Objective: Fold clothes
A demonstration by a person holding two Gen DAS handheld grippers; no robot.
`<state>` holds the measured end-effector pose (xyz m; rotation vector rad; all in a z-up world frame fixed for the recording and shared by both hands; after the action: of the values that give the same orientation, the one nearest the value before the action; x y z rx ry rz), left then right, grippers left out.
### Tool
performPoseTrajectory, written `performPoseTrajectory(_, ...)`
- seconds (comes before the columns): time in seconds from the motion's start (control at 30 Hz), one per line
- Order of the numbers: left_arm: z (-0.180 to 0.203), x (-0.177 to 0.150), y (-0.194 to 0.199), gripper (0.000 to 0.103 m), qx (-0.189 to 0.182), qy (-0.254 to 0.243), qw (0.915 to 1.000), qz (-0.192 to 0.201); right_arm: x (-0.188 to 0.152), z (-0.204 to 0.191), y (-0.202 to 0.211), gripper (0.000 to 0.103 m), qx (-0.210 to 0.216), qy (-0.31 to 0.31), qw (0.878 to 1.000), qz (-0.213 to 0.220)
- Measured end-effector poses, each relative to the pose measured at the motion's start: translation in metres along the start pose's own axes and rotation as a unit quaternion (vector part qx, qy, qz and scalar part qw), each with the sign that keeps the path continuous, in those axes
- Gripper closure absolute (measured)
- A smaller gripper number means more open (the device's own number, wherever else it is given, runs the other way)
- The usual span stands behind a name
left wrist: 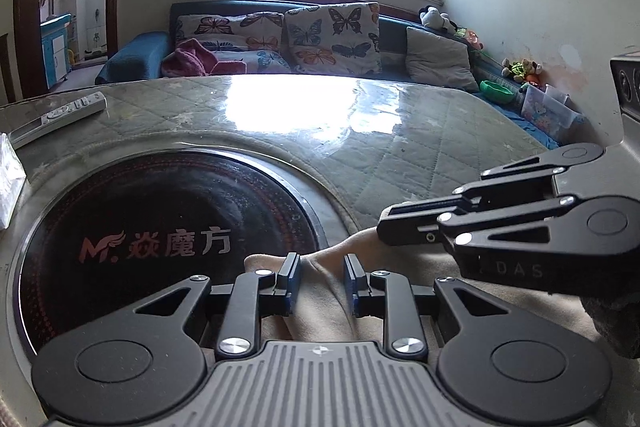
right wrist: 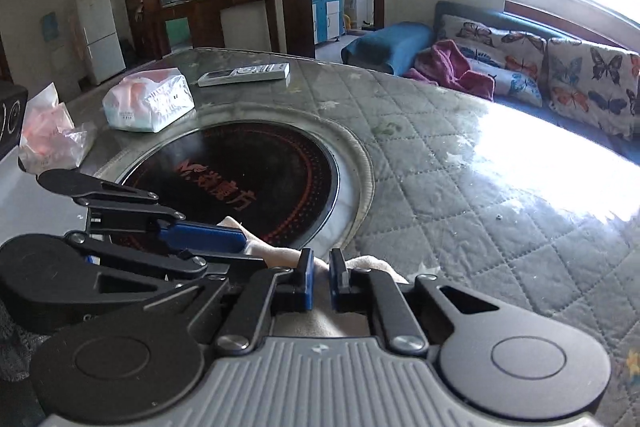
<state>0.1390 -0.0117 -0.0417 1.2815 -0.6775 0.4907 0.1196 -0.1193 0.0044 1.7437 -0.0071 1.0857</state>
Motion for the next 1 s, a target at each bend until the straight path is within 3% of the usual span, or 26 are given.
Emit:
performPoseTrajectory(0.23, 0.001, 0.001, 0.004, 0.074, 0.012, -0.001, 0.9999, 0.002, 0.001, -0.005, 0.002, 0.095, -0.019, 0.024, 1.0, 0.004)
performPoseTrajectory(0.4, 0.004, 0.001, 0.011, 0.072, 0.02, -0.005, 0.9998, 0.005, -0.016, -0.016, 0.026, 0.093, -0.011, 0.038, 0.999, -0.001)
performPoseTrajectory(0.57, 0.004, -0.001, 0.016, 0.06, 0.03, -0.003, 0.9995, 0.006, -0.034, -0.027, 0.05, 0.092, -0.002, 0.053, 0.999, -0.006)
performPoseTrajectory(0.73, 0.003, -0.004, 0.021, 0.056, 0.04, -0.003, 0.9992, 0.003, -0.053, -0.052, 0.064, 0.09, 0.015, 0.065, 0.998, 0.001)
performPoseTrajectory(1.0, 0.002, -0.012, 0.029, 0.05, 0.062, -0.001, 0.9981, -0.002, -0.065, -0.07, 0.061, 0.09, 0.005, 0.089, 0.996, 0.005)
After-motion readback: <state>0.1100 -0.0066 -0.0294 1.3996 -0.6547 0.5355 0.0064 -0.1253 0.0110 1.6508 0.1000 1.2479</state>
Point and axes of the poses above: each gripper's, at about its wrist camera, not at the fingertips, and y roughly against the way its jaws point, z to its right, x to its top, the point moved 9 cm from there along -y, roughly the way its jaws point, and after that the axes turned 6 degrees about -z, right-handed, at the moved point
